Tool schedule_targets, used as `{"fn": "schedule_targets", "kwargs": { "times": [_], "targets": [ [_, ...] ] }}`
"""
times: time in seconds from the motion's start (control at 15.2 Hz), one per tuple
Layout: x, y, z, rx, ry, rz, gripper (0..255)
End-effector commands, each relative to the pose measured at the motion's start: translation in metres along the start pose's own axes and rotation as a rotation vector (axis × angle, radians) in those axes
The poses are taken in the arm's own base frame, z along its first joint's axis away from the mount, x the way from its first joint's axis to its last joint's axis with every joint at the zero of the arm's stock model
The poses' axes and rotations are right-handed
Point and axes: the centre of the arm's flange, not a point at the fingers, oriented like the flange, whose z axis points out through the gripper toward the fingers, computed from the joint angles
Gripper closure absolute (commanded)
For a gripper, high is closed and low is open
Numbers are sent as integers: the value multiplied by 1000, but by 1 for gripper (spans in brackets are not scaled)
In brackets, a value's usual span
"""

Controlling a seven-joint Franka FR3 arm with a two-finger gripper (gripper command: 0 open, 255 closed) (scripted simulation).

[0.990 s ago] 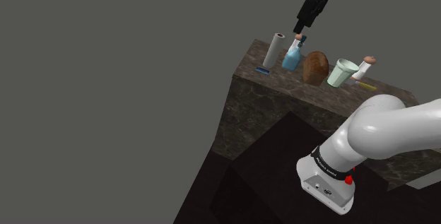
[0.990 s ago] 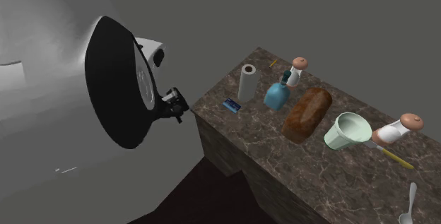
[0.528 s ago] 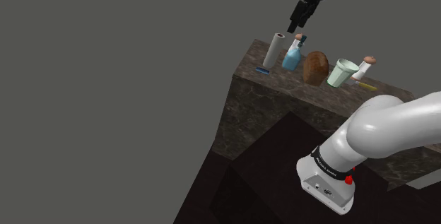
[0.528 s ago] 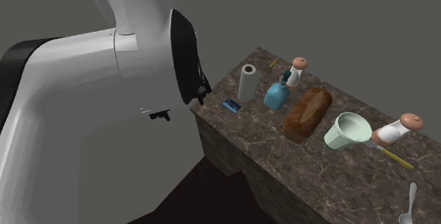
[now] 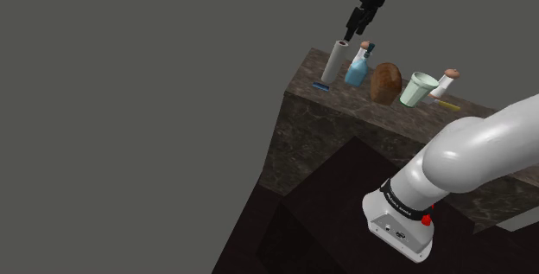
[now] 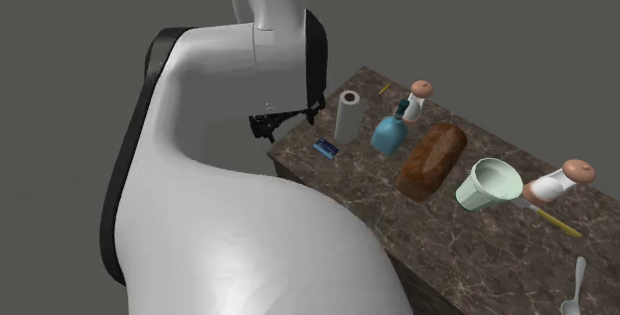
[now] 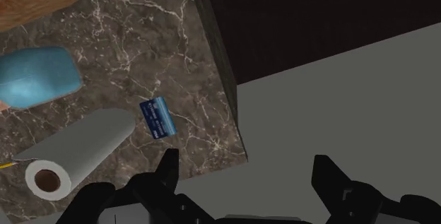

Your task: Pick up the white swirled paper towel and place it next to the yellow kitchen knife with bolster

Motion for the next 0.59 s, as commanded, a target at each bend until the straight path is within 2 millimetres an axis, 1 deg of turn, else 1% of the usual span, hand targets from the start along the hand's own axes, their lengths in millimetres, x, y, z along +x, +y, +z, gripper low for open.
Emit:
{"fn": "schedule_targets", "kwargs": {
  "times": [0.0,0.53],
  "targets": [
    [11,21,12,-1,1,3,0],
    [54,105,58,-2,2,16,0]
  ]
}}
